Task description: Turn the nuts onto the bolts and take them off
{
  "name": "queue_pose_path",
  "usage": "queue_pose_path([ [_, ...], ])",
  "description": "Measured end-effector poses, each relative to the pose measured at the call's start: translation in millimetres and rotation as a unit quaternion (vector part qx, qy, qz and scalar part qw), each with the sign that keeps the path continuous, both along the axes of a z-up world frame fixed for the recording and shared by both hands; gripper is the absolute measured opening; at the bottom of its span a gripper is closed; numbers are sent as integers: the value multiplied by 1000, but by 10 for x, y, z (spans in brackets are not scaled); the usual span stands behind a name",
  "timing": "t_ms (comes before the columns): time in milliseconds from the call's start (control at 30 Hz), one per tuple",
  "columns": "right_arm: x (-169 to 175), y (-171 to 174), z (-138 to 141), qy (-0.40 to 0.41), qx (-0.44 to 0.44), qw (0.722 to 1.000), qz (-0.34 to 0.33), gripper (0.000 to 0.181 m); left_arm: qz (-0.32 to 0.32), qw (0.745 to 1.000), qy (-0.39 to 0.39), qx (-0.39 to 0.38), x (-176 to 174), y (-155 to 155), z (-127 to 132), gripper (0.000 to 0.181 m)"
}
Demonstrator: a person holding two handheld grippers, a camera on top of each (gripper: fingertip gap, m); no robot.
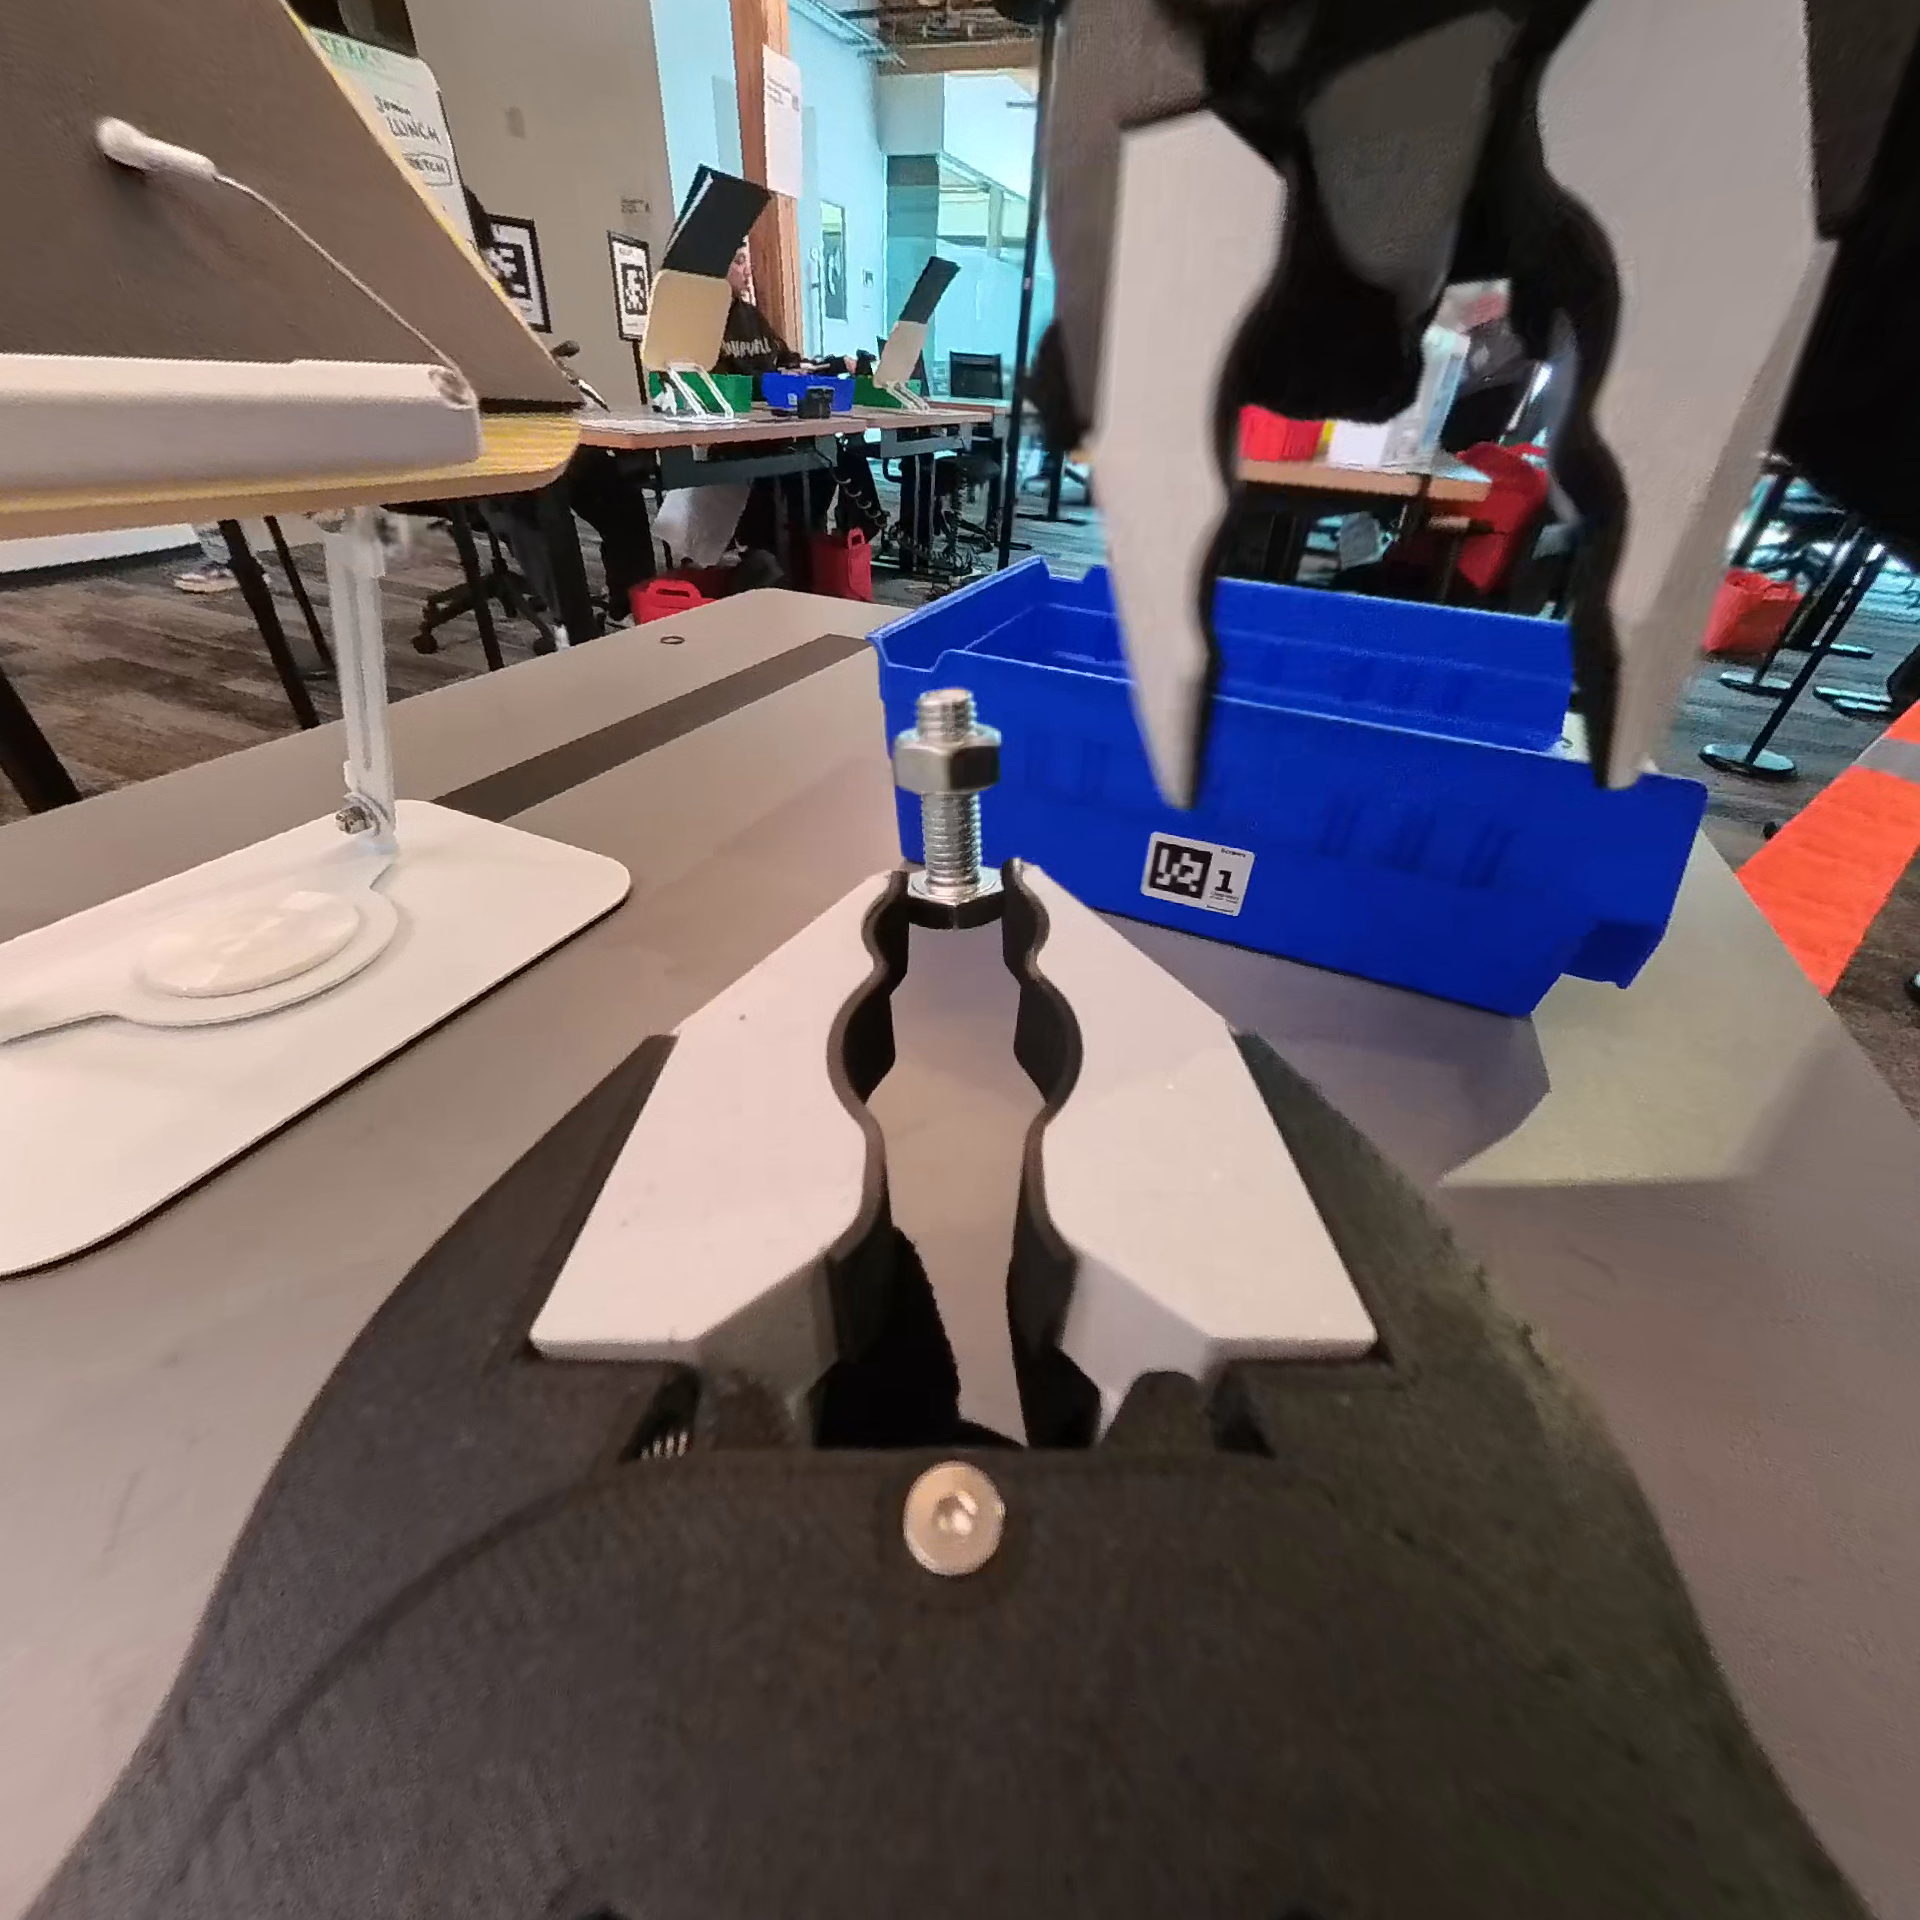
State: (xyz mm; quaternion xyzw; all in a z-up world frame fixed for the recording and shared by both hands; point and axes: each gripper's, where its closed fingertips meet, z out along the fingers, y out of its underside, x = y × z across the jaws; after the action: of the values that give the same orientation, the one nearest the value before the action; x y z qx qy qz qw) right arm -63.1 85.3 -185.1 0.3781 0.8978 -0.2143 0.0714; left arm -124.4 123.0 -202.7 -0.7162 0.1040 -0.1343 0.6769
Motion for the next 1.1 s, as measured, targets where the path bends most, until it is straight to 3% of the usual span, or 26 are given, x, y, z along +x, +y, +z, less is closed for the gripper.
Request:
queue_pose_path([
  [67,-199,57,38,59,12,998,-21,78,-4,1000,6,1,28,-1,1,16],
  [100,-291,92,60,85,19,996,-30,78,-4,1000,9,1,34,-2,-2,16],
  [467,-594,175,-36,124,4,987,-105,16,-13,1000,20,6,96,-12,12,16],
  [767,-525,318,98,145,11,978,-148,16,-27,1000,11,2,157,14,-6,16],
  [867,-406,529,279,165,18,969,-182,16,-30,999,12,1,165,12,-10,13],
  [933,-252,796,443,179,44,958,-218,16,-36,999,15,3,185,2,-12,0],
  [1033,128,1245,617,165,89,943,-276,16,-37,999,16,-5,194,16,-42,0],
  [1100,490,1521,561,113,130,936,-308,16,-35,999,17,-10,190,27,-62,0],
])
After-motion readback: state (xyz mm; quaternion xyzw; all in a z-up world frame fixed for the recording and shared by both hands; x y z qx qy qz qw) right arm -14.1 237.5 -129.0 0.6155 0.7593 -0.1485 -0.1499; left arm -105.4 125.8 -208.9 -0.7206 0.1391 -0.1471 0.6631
